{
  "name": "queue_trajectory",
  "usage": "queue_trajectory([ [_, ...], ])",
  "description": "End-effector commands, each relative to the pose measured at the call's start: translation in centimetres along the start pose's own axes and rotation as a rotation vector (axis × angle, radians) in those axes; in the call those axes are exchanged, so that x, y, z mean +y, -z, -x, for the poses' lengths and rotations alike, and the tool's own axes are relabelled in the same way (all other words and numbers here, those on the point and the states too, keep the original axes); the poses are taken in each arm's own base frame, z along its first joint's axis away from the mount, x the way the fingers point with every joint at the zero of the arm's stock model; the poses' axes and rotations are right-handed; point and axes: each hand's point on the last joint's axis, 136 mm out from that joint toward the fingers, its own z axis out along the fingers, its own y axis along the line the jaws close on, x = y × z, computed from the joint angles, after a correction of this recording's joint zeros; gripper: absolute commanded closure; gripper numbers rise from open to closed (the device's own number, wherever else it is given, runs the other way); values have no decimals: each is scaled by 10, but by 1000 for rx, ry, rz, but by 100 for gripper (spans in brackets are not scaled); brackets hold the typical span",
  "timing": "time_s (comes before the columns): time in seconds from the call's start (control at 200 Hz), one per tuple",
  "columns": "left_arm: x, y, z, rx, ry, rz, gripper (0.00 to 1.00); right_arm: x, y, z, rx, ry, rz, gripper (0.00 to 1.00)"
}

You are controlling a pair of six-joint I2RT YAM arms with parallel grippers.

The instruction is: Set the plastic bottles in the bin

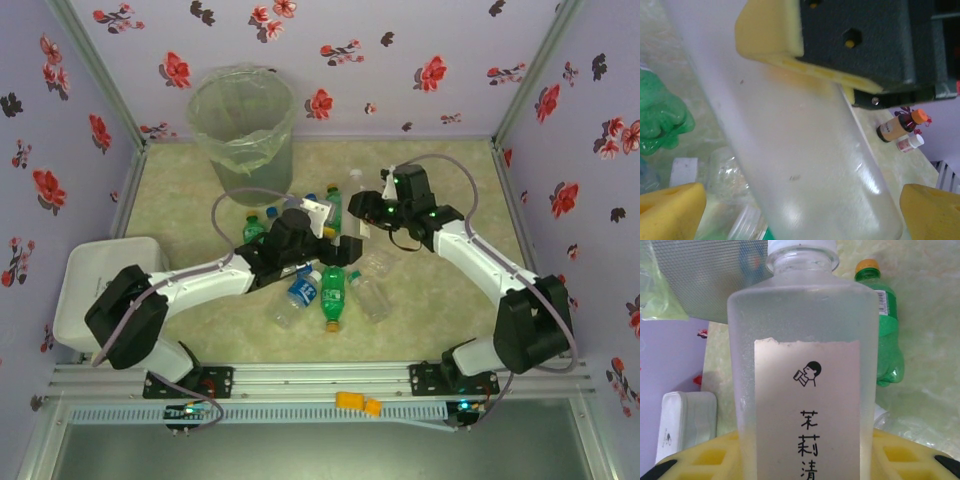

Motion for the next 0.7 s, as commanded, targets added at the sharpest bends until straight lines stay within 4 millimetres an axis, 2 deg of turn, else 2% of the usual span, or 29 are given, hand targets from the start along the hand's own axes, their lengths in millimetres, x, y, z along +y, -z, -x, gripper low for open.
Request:
queue_trajectory([
  [0.0,-16,-4,20,-54,-12,-48,1,14,4,-4,-25,-2,48,61],
  [0.22,-17,-11,17,-49,16,-58,11,24,7,-6,-88,18,77,60],
  [0.38,-16,-13,13,-44,44,-62,16,25,12,-3,-129,15,81,59],
  [0.58,-16,-19,8,-27,54,-62,16,23,19,-2,-174,13,75,59],
  [0.695,-15,-21,8,-23,49,-57,21,22,24,0,-202,15,78,58],
])
